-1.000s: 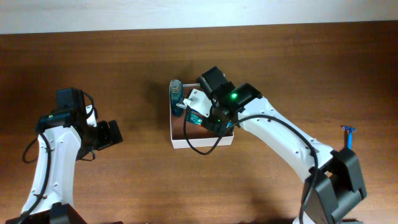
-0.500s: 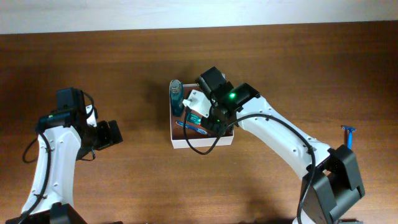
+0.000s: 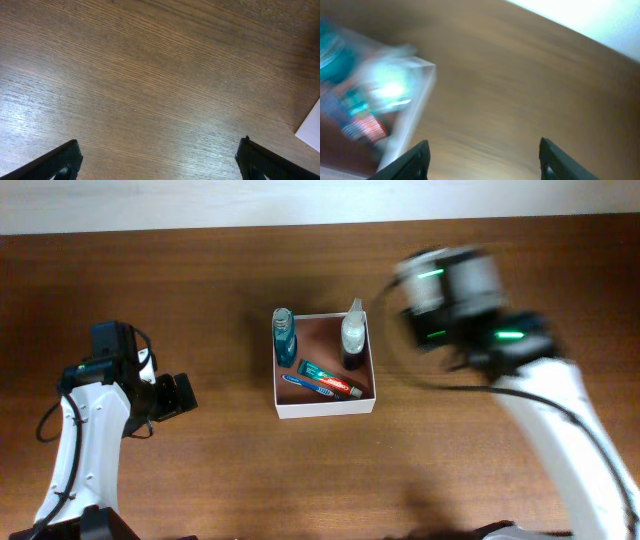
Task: Pack container
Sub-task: 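Move the right gripper to the blue razor and grasp it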
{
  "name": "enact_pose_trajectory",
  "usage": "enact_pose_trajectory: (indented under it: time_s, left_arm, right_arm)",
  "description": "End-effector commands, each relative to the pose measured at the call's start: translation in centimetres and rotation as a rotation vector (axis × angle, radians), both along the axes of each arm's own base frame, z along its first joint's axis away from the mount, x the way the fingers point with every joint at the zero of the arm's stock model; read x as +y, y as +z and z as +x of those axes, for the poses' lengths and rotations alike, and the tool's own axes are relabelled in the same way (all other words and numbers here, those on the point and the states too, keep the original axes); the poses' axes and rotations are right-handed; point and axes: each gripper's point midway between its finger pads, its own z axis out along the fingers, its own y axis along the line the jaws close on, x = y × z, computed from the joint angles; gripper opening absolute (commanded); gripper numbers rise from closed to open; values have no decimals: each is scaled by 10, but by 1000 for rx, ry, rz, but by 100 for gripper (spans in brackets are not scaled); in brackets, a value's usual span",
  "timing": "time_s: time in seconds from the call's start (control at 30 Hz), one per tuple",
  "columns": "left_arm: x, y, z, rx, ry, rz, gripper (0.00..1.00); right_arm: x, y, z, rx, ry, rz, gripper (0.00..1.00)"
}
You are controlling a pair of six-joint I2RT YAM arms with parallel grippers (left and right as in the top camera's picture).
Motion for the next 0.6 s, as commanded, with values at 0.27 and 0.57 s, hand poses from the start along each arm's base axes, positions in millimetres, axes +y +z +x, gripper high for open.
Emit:
enact_pose_trajectory:
  time_s: [0.27, 0.57]
  left_arm:
    - [0, 3, 4, -12, -14, -6, 99]
    - [0, 3, 4, -12, -14, -6, 99]
  right_arm:
    - [-216, -110, -53, 319, -719, 266, 69]
    - [-262, -196, -85, 556, -884, 340, 70]
